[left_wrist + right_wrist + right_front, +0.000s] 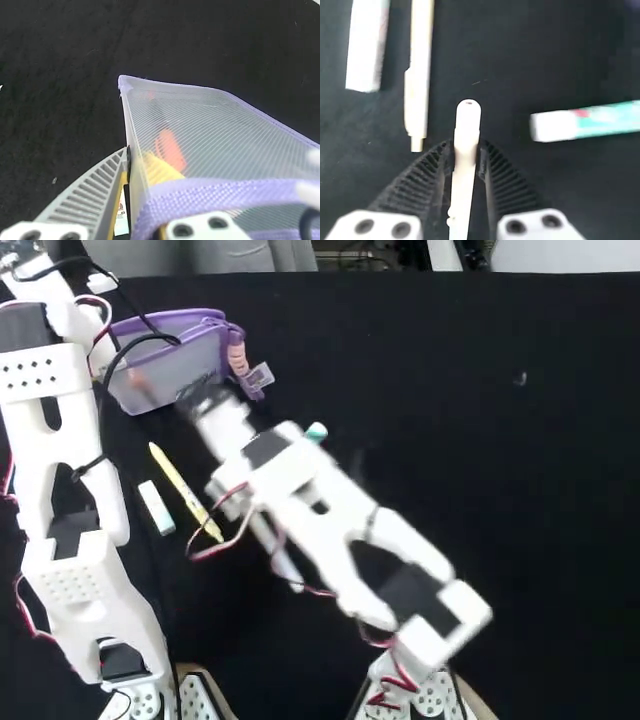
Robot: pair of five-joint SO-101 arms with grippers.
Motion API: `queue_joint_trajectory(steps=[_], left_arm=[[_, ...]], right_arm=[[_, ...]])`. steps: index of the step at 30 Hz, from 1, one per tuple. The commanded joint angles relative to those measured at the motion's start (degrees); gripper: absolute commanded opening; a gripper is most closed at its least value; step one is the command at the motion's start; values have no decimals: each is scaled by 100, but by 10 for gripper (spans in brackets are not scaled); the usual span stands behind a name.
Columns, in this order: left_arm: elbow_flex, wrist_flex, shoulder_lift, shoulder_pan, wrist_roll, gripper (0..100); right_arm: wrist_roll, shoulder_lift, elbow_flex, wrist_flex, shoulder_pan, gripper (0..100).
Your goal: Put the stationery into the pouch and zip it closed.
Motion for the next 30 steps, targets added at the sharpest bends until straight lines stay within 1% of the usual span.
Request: queue_joint_trajectory(steps=[1, 3, 6, 9, 13, 15, 19, 30], left_arm=[[40, -53, 0, 286, 9, 29], [31, -53, -18, 444, 9, 29], [31, -44, -53, 664, 9, 29], [31, -44, -53, 831, 9, 29], [31, -35, -53, 1015, 18, 29], [4, 26, -62, 1103, 18, 29], [-136, 35, -62, 1235, 26, 29], [-602, 35, -62, 1710, 35, 29]], right_arm=[[132, -1473, -136, 220, 791, 11], [141, -1991, -4, 97, 1055, 11], [334, -2835, 453, -466, 1292, 11], [571, -3705, 1077, -1292, 1363, 11], [615, -4690, 1824, -2374, 1336, 11], [615, -4980, 2009, -2699, 1336, 11], [615, -5138, 2044, -3095, 1345, 11], [571, -5156, 2070, -4993, 1354, 11]])
